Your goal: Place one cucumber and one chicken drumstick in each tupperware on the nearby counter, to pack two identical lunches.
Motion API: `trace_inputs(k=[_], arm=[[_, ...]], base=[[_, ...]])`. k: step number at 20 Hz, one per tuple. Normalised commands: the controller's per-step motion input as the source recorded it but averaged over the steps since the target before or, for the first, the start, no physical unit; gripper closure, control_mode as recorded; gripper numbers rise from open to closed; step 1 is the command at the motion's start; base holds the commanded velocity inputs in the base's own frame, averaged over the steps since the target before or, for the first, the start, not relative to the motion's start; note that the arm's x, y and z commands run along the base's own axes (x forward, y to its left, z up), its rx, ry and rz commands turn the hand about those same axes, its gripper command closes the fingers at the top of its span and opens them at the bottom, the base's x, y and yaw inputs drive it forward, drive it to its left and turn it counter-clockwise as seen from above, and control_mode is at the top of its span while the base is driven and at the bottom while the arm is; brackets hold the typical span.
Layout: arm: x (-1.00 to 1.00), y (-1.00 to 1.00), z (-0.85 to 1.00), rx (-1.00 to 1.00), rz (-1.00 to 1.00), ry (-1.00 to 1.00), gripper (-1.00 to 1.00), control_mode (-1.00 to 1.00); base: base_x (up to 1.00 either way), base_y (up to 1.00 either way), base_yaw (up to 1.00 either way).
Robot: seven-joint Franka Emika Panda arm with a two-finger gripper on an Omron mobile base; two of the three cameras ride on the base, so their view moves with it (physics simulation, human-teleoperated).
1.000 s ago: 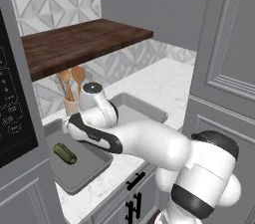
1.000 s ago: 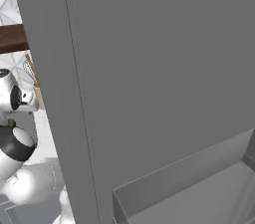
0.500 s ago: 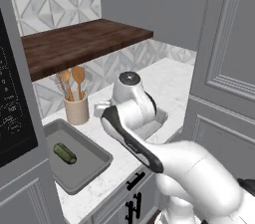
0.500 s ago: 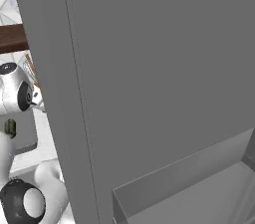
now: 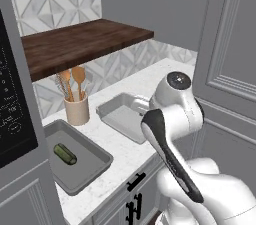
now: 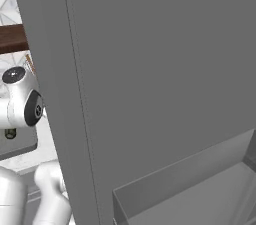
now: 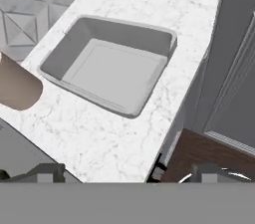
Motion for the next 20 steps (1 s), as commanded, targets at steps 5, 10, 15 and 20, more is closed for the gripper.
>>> trace_inputs(k=[5,10,15,20], arm=[[-0.74,-0.73,0.00,0.12,0.01,-0.05,-1.00,-1.00],[-0.41,-0.32,0.04,0.02,0.03,-0.01,-1.00,-1.00],[-0.01,-0.07,0.00,-0.12,0.21,0.01,-1.00,-1.00],[-0.21,-0.13,0.35,-0.21,0.17,0.02,-1.00,-1.00]], base=[[0.00,0.00,0.00],[0.00,0.00,0.00],[0.00,0.00,0.00],[0.00,0.00,0.00]])
